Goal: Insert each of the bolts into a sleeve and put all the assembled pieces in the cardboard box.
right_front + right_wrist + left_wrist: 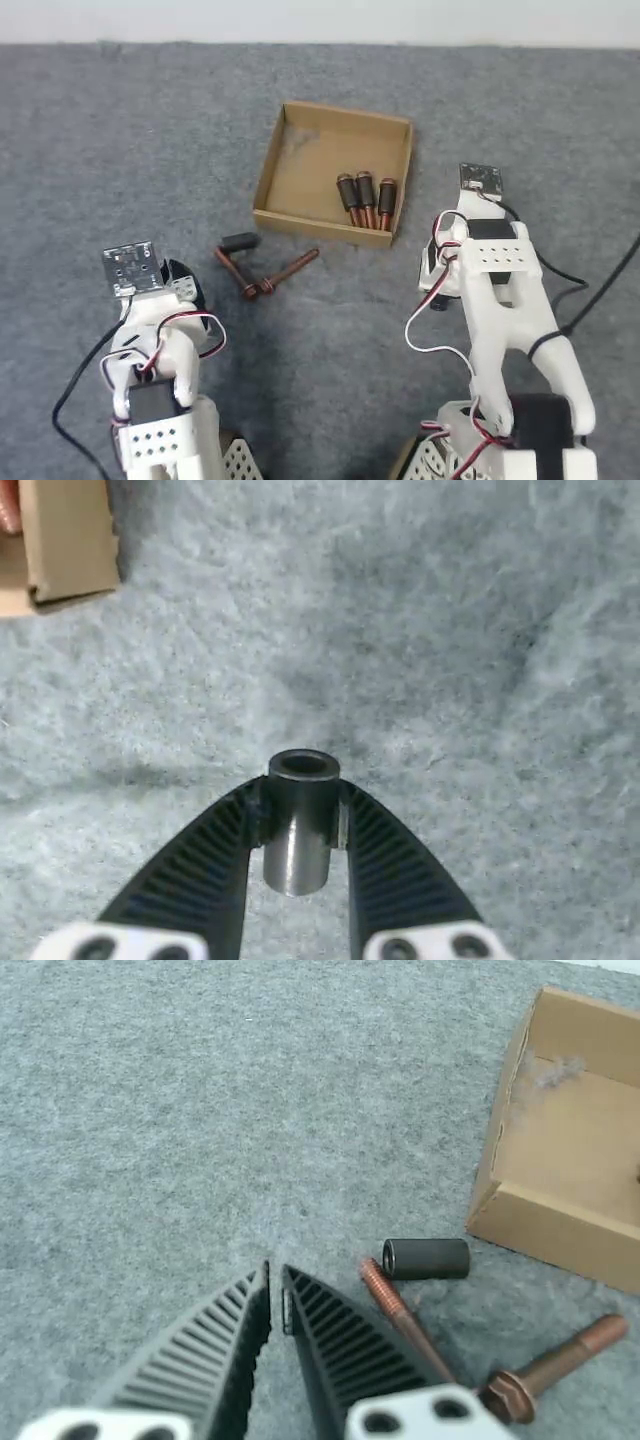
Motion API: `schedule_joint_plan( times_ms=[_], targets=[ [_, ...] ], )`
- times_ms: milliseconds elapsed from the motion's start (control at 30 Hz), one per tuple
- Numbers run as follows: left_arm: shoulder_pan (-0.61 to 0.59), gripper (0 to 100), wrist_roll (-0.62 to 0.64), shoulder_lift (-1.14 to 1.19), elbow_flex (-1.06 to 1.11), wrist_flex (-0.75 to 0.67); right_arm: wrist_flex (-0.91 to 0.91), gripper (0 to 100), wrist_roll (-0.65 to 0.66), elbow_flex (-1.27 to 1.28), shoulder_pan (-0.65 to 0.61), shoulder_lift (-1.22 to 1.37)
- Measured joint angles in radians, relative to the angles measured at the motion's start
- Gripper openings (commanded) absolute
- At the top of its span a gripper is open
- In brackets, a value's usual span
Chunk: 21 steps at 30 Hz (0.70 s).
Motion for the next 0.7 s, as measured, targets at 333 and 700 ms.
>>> schedule_joint_plan(
  times_ms=[333, 700],
  targets=[
    [-0.002, 2, 0.000, 0.000, 0.000, 0.000, -0.040, 2.7, 0.000, 0.000, 0.000, 0.000],
    [-0.002, 2, 0.000, 0.000, 0.000, 0.000, -0.031, 8.3, 0.000, 0.000, 0.000, 0.000]
  ],
)
